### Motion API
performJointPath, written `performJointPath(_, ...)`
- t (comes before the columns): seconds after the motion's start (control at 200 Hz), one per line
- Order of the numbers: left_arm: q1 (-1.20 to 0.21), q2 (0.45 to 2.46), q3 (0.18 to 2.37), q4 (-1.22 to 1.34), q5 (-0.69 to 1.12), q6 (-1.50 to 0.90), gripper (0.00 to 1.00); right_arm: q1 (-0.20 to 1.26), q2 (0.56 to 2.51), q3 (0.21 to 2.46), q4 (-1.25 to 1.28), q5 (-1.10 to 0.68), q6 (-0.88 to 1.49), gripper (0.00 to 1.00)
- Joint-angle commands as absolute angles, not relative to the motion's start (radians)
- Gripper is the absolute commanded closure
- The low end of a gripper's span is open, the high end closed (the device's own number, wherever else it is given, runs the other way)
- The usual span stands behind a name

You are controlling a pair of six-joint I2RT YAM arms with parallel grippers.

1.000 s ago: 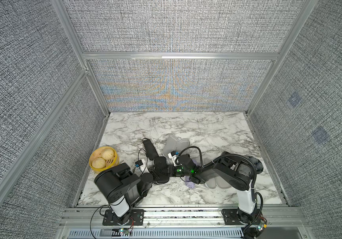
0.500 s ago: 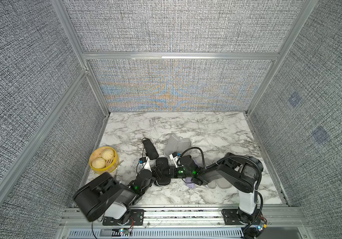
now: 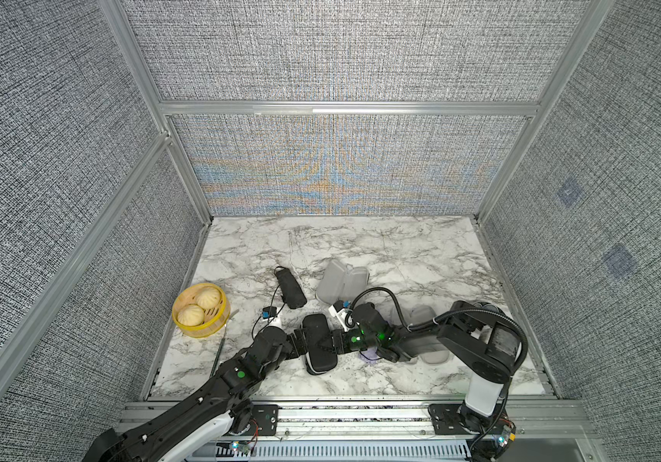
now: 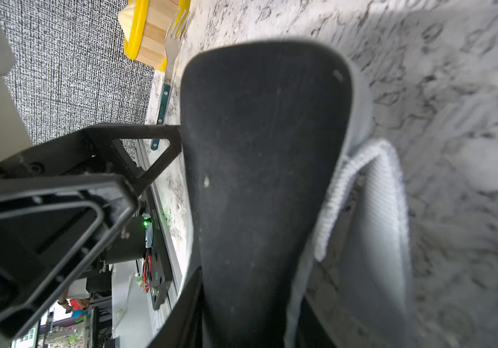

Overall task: Put umbrellas into zippered umbrella sleeves
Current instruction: Pick up the umbrella sleeve at the center of the board.

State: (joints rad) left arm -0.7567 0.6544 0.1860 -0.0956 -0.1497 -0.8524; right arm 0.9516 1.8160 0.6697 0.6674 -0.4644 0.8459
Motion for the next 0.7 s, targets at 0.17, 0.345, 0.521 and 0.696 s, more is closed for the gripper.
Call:
performJointPath(0.17,-0.756,0.630,0.141,0.015,0.003,-0.840,0.02,0.938,1.744,0.606,0.779,-0.496,0.780,0.96)
performJointPath(0.345,-0.756,0.670,0.150,0.088,0.058,-0.819,0.00,0.939,1.681,0.629,0.745,-0.536,0.741,0.96)
performJointPath(0.521,-0.756,0.669,0.078,0.249,0.094,-0.846,0.00,0.939,1.707,0.641,0.843,-0.601,0.782,0.96)
performJointPath(0.696,-0.756,0.669,0.063,0.285,0.073,-0.860,0.00,0.950,1.742,0.678,0.910,-0.649,0.803,0.96)
